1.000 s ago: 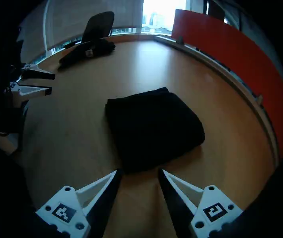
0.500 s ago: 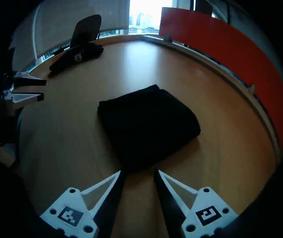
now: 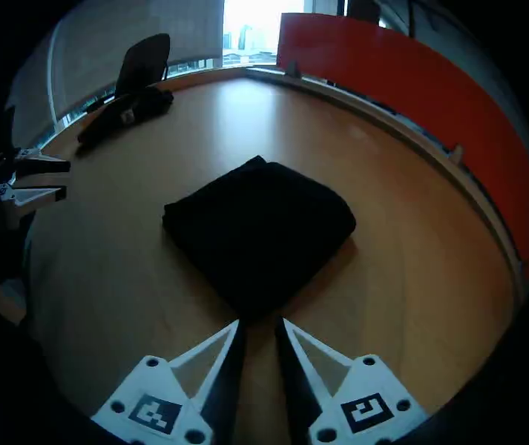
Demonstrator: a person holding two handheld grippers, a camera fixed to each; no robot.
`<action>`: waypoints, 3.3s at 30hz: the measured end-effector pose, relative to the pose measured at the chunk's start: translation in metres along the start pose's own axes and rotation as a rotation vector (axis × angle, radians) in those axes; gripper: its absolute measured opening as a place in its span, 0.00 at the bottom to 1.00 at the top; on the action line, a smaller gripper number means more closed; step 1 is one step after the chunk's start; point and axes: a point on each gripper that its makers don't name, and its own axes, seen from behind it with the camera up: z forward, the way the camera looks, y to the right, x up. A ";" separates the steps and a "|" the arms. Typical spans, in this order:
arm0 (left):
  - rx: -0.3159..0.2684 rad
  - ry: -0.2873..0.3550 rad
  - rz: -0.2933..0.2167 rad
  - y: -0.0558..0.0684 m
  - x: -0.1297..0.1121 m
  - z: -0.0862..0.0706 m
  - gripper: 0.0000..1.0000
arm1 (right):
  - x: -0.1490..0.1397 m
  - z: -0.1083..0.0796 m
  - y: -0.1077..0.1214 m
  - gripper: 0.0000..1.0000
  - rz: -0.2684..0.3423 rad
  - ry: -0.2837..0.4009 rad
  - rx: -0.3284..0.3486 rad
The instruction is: Fold towel
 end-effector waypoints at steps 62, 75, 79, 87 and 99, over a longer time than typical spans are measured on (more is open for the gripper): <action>-0.045 0.049 0.014 0.012 0.039 0.006 0.94 | 0.176 -0.083 0.050 0.01 -0.085 0.309 -0.040; -0.076 0.064 0.022 0.021 0.052 0.010 0.94 | 0.189 -0.126 0.080 0.01 -0.072 0.334 -0.092; -0.084 0.067 0.025 0.023 0.055 0.012 0.94 | 0.186 -0.137 0.092 0.01 -0.047 0.339 -0.109; -0.098 0.069 0.032 0.029 0.062 0.016 0.94 | 0.174 -0.159 0.118 0.01 0.006 0.345 -0.141; -0.114 0.060 0.052 0.037 0.063 0.020 0.94 | 0.135 -0.187 0.168 0.01 0.050 0.300 -0.217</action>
